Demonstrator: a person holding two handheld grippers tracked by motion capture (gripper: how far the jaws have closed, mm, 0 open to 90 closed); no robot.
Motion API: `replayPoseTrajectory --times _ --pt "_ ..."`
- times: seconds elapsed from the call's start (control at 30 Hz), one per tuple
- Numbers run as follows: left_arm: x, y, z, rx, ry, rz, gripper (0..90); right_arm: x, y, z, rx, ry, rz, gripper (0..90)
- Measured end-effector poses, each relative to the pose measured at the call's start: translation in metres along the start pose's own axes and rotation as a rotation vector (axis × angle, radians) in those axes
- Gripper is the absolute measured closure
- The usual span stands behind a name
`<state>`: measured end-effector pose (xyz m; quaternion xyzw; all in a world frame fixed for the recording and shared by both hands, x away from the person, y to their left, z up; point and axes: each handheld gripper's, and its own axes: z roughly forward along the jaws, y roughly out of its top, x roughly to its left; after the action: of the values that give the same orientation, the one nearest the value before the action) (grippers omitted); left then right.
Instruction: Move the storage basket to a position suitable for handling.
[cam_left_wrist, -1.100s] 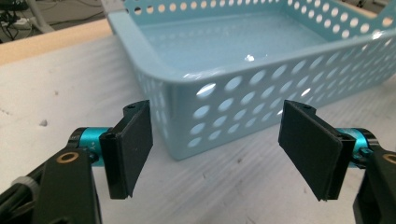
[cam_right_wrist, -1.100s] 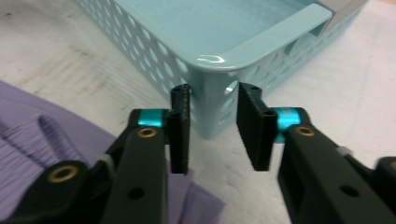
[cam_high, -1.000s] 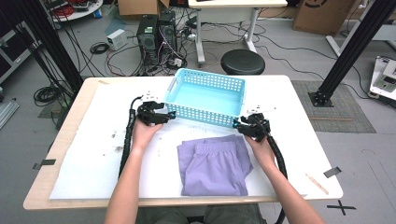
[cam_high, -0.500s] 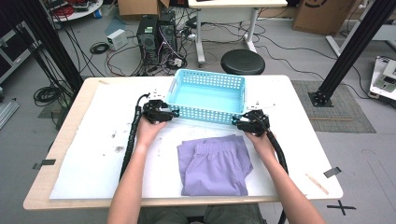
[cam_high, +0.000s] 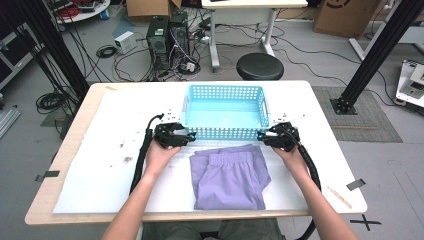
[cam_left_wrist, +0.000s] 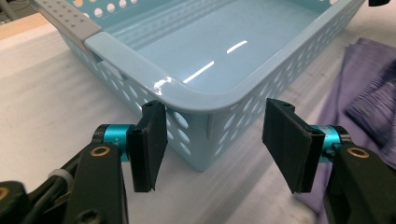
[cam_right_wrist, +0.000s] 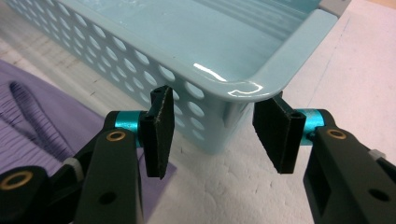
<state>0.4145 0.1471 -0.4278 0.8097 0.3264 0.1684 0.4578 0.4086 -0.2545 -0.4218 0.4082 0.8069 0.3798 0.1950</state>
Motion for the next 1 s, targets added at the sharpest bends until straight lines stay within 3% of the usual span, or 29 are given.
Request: replayPoseTrajectory --times 0.23,0.4,0.57,0.7,0.83,0.9,1.0 --pt "-0.006 -0.005 -0.006 -0.013 0.007 -0.019 40.4 0.006 -0.004 -0.003 -0.008 0.006 -0.01 49.7" --pt "-0.008 -0.009 -0.008 -0.035 -0.01 -0.04 39.6 0.006 -0.008 -0.005 -0.02 0.007 0.008 49.7" --pt "-0.011 -0.011 -0.01 -0.04 -0.011 -0.042 39.6 0.008 -0.01 -0.007 -0.026 0.01 0.01 49.5" --pt "-0.012 -0.012 -0.01 -0.042 -0.005 -0.018 38.6 0.011 -0.011 -0.007 -0.031 -0.02 -0.008 48.5" --pt "-0.011 -0.013 -0.009 -0.028 -0.021 -0.007 31.4 0.011 -0.014 -0.008 -0.047 -0.014 0.013 39.7" --pt "-0.011 -0.013 -0.008 -0.026 -0.014 -0.008 31.1 0.01 -0.014 -0.008 -0.051 0.004 0.02 40.5" --pt "-0.009 -0.013 -0.006 -0.031 -0.001 -0.022 31.8 0.014 -0.014 -0.009 -0.054 -0.005 0.006 43.2"
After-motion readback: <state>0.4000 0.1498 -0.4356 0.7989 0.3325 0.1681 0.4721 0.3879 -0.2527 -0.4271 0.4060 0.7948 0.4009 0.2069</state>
